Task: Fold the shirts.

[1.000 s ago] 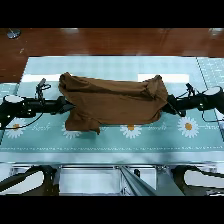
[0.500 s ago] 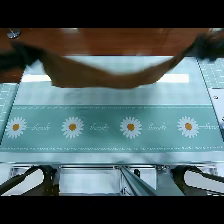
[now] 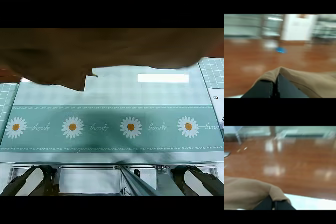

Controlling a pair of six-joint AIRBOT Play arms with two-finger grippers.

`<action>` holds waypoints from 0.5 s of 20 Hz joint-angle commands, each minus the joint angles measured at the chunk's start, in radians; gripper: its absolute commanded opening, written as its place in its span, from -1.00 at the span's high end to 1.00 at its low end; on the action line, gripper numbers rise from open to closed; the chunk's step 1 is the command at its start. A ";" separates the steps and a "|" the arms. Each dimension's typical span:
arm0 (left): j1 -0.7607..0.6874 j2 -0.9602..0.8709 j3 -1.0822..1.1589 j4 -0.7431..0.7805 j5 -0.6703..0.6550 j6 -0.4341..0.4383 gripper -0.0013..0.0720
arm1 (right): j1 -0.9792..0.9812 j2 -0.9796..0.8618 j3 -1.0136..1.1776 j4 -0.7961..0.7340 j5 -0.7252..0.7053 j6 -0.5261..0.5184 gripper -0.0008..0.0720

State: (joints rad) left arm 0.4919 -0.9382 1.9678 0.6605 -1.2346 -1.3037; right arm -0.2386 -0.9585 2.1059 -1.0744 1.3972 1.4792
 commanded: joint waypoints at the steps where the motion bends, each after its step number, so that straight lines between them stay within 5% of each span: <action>1: -0.006 0.116 0.066 0.296 -0.013 -0.086 0.86 | 0.004 0.143 0.008 -0.166 0.163 0.014 0.90; 7: -0.461 0.179 0.044 0.866 -0.141 -0.177 0.86 | 0.086 0.333 -0.239 -0.351 0.224 0.042 0.90; 10: -0.608 0.172 -0.071 1.027 -0.199 -0.233 0.86 | 0.107 0.323 -0.370 -0.347 0.203 0.040 0.90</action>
State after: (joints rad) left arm 0.0357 -0.7731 1.9690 1.4456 -1.3724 -1.4761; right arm -0.1551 -0.6563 1.8469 -1.3773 1.5963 1.5150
